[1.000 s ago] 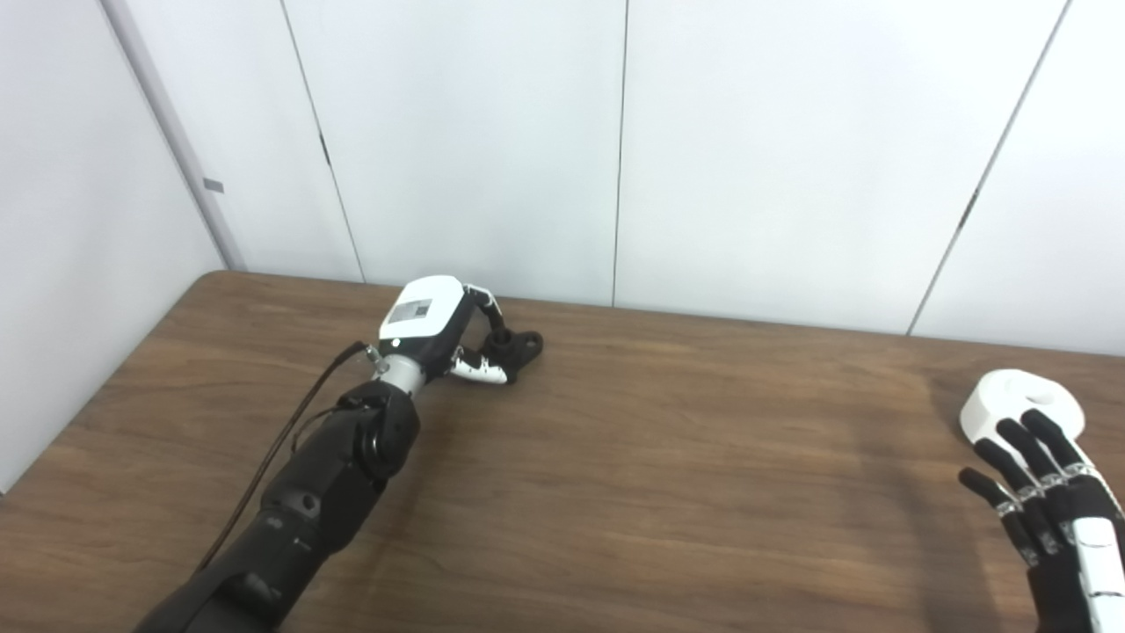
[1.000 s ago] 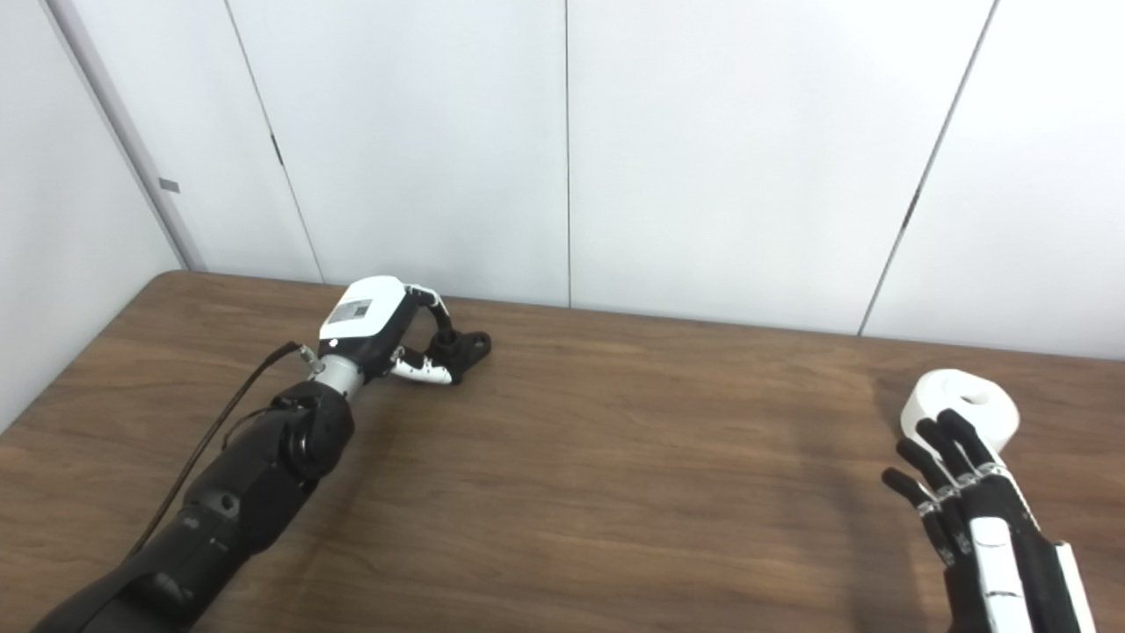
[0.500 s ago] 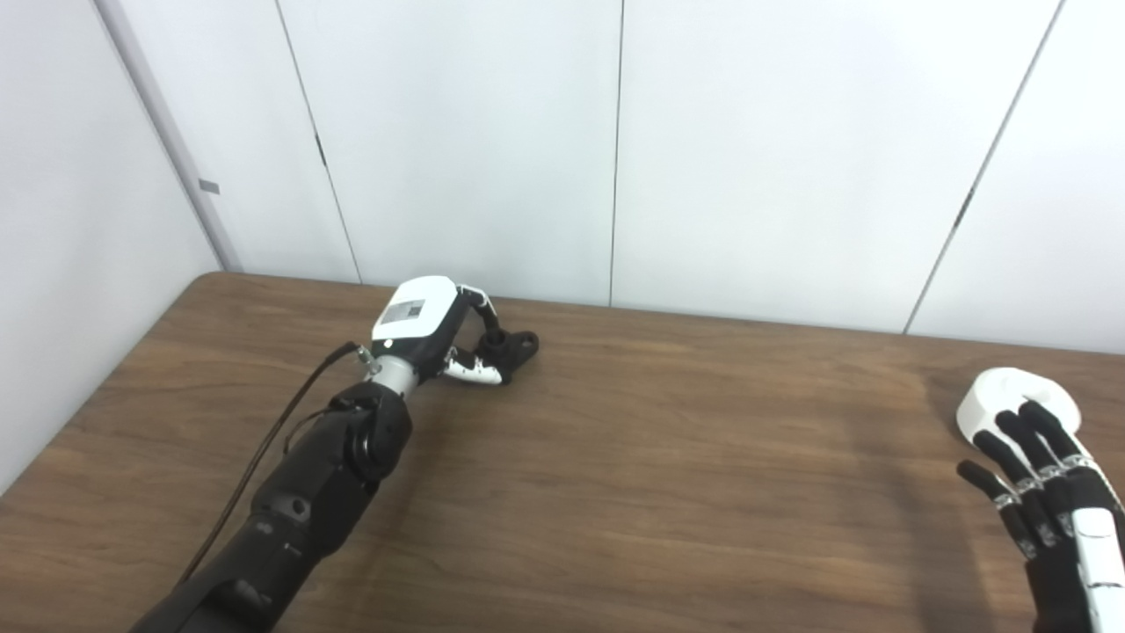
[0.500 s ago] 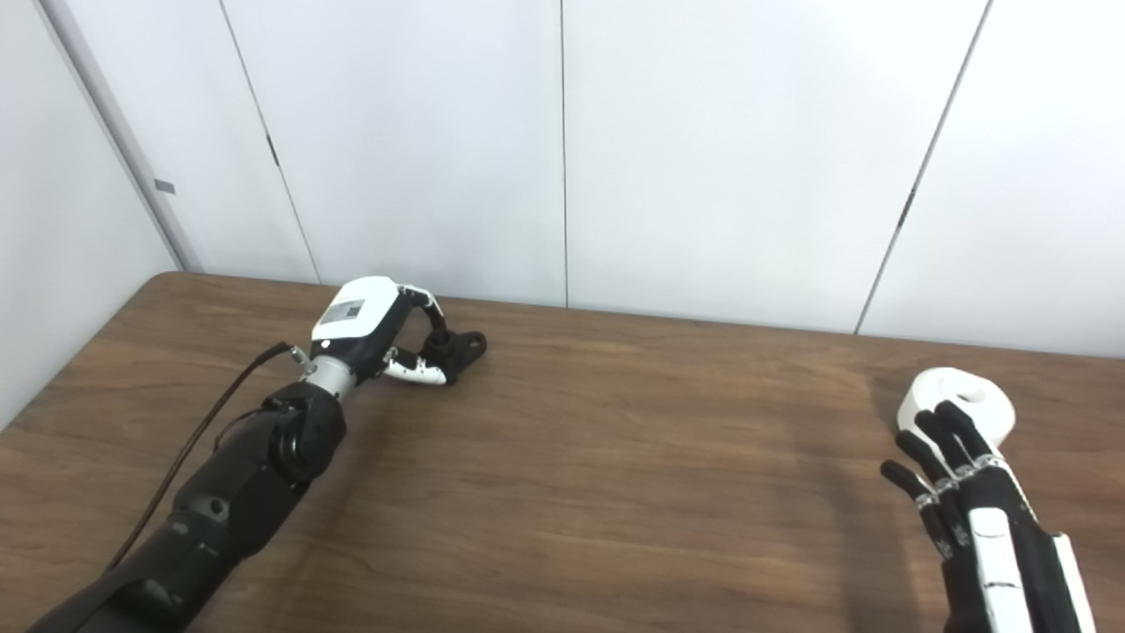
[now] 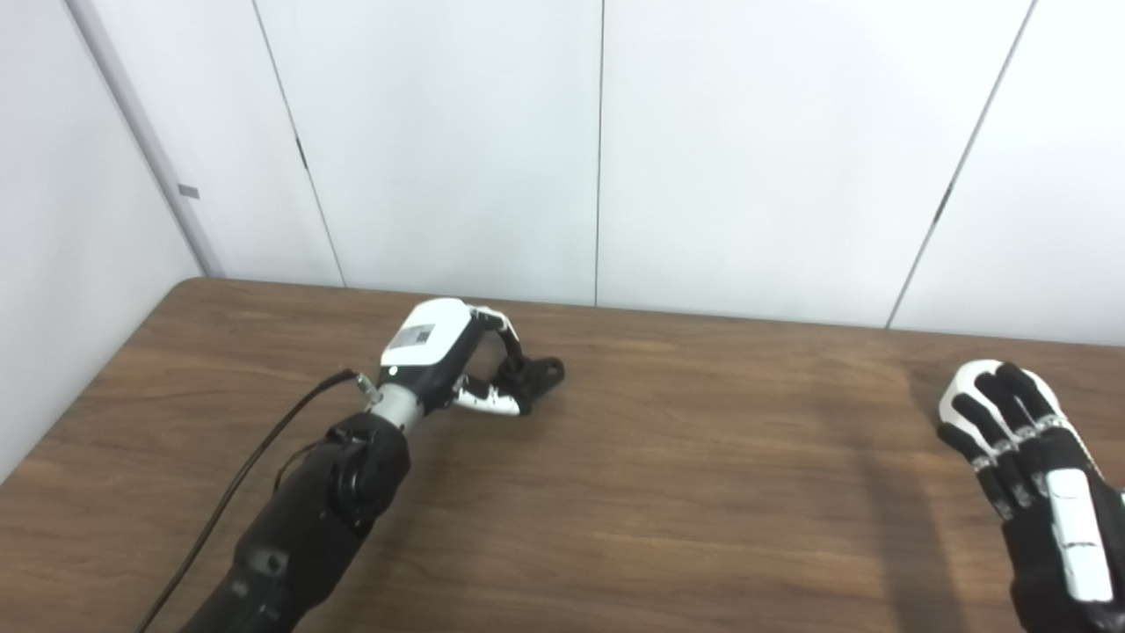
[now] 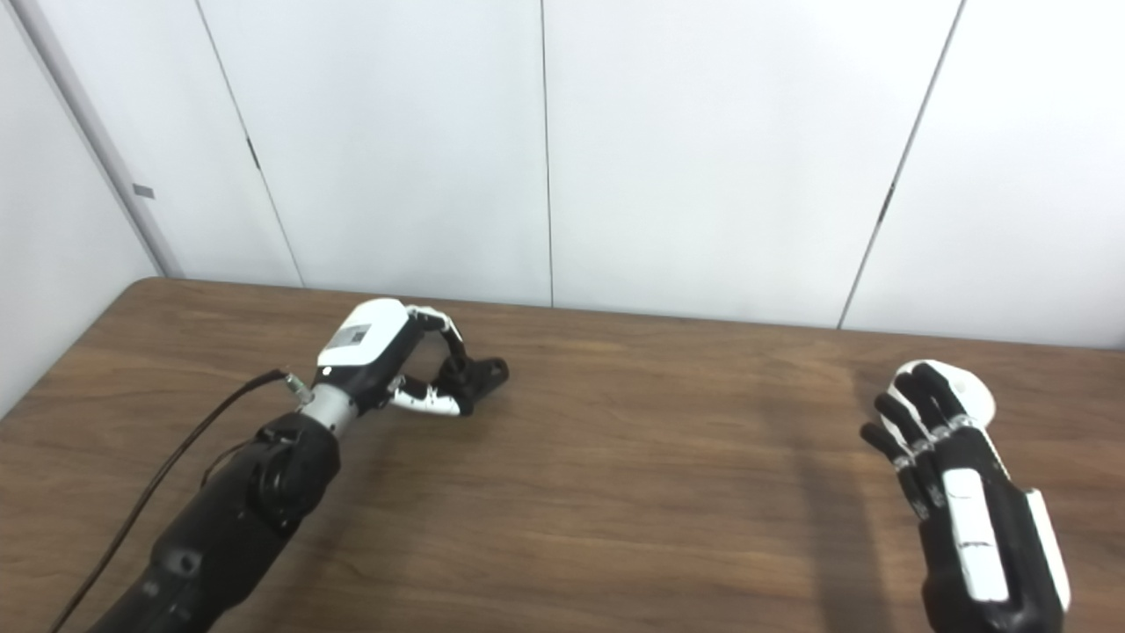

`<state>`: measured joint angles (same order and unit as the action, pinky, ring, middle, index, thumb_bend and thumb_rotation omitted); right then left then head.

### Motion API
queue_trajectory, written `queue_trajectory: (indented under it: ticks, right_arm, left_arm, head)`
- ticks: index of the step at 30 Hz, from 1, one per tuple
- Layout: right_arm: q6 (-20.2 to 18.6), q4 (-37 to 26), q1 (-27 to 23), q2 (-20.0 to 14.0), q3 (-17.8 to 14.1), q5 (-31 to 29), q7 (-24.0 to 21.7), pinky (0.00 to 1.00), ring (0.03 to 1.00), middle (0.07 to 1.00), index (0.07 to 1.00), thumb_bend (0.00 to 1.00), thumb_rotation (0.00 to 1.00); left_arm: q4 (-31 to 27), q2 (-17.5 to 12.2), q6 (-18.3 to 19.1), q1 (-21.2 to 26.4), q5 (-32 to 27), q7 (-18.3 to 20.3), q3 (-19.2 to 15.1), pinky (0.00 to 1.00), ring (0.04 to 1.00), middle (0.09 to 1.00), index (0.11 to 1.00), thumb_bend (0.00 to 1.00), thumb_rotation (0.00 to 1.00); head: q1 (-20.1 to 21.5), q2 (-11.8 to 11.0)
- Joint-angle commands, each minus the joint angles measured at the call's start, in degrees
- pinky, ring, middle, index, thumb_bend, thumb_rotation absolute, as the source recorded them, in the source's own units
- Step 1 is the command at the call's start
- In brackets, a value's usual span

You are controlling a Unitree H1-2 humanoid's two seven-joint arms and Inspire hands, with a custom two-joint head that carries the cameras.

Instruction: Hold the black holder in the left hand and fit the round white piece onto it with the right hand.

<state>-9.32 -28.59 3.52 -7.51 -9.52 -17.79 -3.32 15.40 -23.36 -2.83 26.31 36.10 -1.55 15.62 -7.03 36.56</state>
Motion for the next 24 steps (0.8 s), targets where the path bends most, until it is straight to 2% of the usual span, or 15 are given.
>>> queue_trajectory:
  ticks: [1, 6, 17, 20, 24]
  right_arm:
    - [-0.3, -3.1, -1.9, -0.2, 0.1, 0.2, 0.7, 0.81, 0.875, 0.894, 0.879, 0.35, 0.74]
    - [-1.3, -3.9, -3.2, -0.6, 0.3, 0.5, 1.0, 0.80, 0.879, 0.901, 0.890, 0.33, 0.77]
    - [-2.8, -5.3, -6.8, -0.5, 1.0, 4.1, 1.9, 0.81, 0.878, 0.902, 0.887, 0.39, 0.77]
    - [-3.3, -5.7, -8.0, -0.5, 1.0, 4.6, 2.2, 0.80, 0.866, 0.894, 0.877, 0.41, 0.77]
    - [-3.4, -6.0, -9.6, -0.9, 0.5, 3.8, 2.3, 0.80, 0.865, 0.886, 0.864, 0.42, 0.74]
  left_arm:
    - [-4.5, -0.1, 0.6, 0.8, -0.3, 1.1, -0.8, 0.72, 0.797, 0.707, 0.491, 0.52, 0.06]
    - [-9.0, 0.4, 1.1, -1.4, -0.8, 4.7, -0.5, 0.74, 0.810, 0.711, 0.491, 0.52, 0.07]
    - [-17.5, 1.7, 2.0, -6.6, -3.8, 12.7, 0.1, 0.74, 0.815, 0.706, 0.491, 0.52, 0.07]
    - [-19.4, 1.9, 1.8, -8.2, -3.9, 14.5, 0.7, 0.81, 0.814, 0.712, 0.492, 0.52, 0.07]
    - [-21.3, 2.0, 1.8, -9.5, -3.5, 16.4, 1.5, 0.78, 0.808, 0.708, 0.492, 0.52, 0.07]
  head:
    - [0.1, 0.2]
    - [0.7, 0.6]
    - [4.0, 1.7]
    - [5.0, 2.1]
    - [6.2, 3.0]
